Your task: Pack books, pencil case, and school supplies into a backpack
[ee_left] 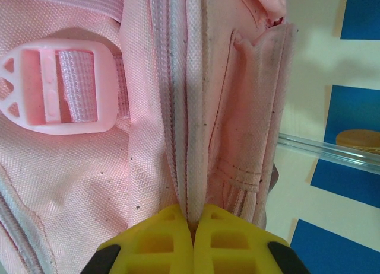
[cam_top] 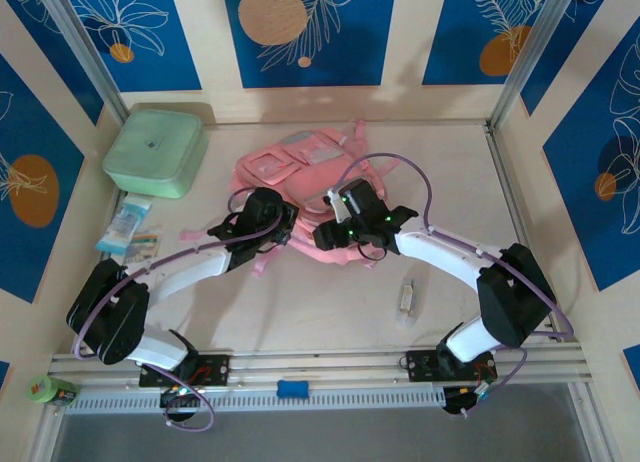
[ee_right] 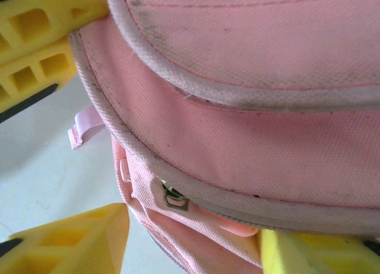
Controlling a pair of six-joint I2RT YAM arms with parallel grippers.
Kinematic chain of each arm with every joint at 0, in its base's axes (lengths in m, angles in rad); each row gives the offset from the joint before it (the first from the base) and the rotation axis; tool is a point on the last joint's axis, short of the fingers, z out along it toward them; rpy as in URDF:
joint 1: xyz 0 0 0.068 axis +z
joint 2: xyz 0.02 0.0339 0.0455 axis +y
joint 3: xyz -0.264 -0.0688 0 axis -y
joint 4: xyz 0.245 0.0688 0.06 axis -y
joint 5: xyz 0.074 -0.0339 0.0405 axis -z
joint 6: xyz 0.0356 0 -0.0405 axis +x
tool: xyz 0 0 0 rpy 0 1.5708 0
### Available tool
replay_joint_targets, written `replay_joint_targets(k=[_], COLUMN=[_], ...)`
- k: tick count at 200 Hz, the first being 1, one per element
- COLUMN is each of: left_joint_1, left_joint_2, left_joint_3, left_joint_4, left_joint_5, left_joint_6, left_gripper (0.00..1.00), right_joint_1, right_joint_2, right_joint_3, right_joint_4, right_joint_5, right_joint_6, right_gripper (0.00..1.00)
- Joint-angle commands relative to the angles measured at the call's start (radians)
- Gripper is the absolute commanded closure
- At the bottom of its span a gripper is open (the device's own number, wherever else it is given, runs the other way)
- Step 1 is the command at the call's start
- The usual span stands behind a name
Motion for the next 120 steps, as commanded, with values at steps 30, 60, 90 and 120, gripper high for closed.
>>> replay_joint_targets(k=[30,60,90,120], left_joint_1=[0.023,0.023,0.024,0.041], left_joint_2=[-0.032,-0.031,-0.028,-0.050], left_joint_3=[0.015,0.013,0.010,0.006], left_joint_4=[0.086,0.086,0.088,0.029], left_joint_5=[-0.002,-0.001,-0.006,-0.006], left_joint_6=[0.021,0.021,0.022,0.046], left_gripper=[1.00,1.00,1.00,1.00], right_joint_1=[-0.004,0.006,0.015,0.030], right_joint_2=[0.046,0.061,0.079,0.043], right_joint_3=[0.025,0.050,0.079,0.058], right_joint_4=[0.028,0.028,0.028,-0.015], right_joint_5=[-0.032,0.016,0.104,0.191], right_joint_6=[-0.040,-0.065,-0.054,-0.016], right_gripper=[0.63,0.62,0.73,0.85])
